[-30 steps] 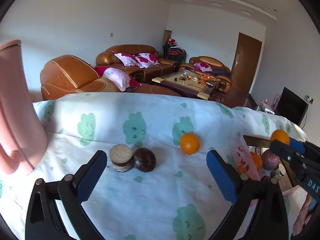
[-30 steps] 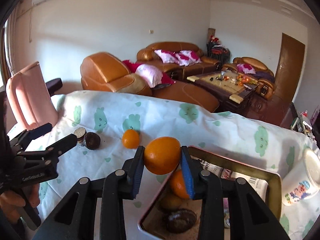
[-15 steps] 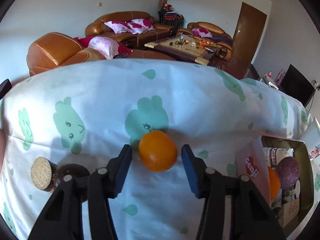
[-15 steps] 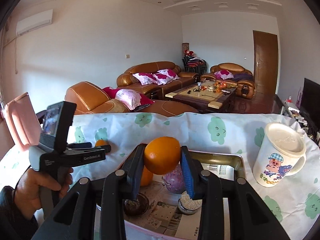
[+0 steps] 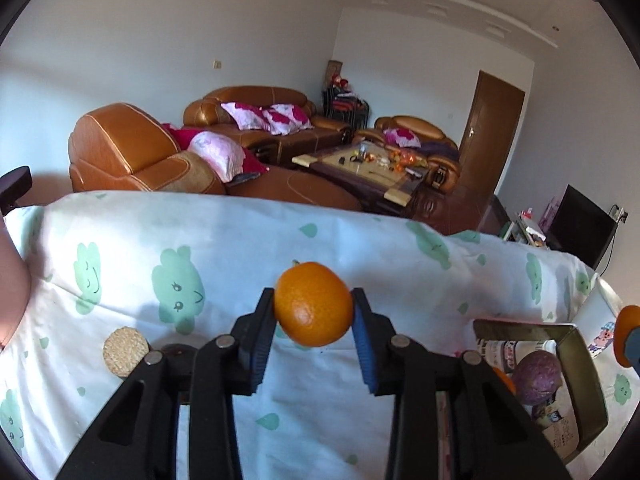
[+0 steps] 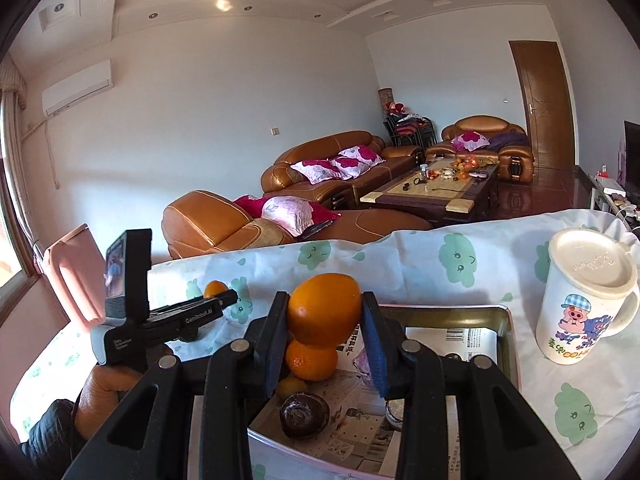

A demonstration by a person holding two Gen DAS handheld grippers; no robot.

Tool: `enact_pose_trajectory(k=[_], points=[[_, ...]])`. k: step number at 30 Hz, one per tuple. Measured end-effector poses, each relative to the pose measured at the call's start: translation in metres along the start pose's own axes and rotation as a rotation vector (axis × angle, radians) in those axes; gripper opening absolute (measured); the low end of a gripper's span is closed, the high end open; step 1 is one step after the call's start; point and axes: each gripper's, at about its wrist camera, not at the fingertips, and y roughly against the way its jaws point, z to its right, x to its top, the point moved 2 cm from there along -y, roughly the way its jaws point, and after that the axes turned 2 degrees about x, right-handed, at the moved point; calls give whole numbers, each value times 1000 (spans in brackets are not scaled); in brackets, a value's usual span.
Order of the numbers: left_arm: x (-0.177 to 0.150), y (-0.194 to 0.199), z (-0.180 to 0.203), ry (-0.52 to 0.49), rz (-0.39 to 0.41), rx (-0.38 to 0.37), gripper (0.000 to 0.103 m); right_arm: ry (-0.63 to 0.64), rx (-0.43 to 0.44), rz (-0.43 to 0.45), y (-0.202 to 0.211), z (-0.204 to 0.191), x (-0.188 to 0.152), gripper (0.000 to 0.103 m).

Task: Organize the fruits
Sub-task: 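Grasp the other small orange with the left tool while the right tool holds its orange, then carry both small oranges over the tin box and open both tools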

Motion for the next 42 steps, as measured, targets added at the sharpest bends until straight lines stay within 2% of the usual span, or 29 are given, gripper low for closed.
enact_pose_trajectory(k=[4, 10, 15, 20, 26, 37, 42], points=[[-6, 21, 16, -13, 29, -61, 38, 19, -14, 23, 6, 3, 4, 37], [-10, 46, 52, -110, 46, -118, 38, 42, -88, 36, 14, 18, 12, 37], [-21, 51, 90, -207, 15, -156, 38, 46, -169, 41, 21, 48, 13, 37], [-32, 39, 121, -245, -51, -199, 38, 24, -182, -41, 6, 70, 5, 37], [-44, 35, 147, -299, -74, -186, 38, 58, -198, -103, -4, 70, -2, 37], [-53, 27, 151, -316, -102, -112, 38, 49, -208, -174, -16, 75, -13, 37], [-53, 27, 152, -325, -100, -118, 38, 64, -194, -222, -26, 72, -21, 37]])
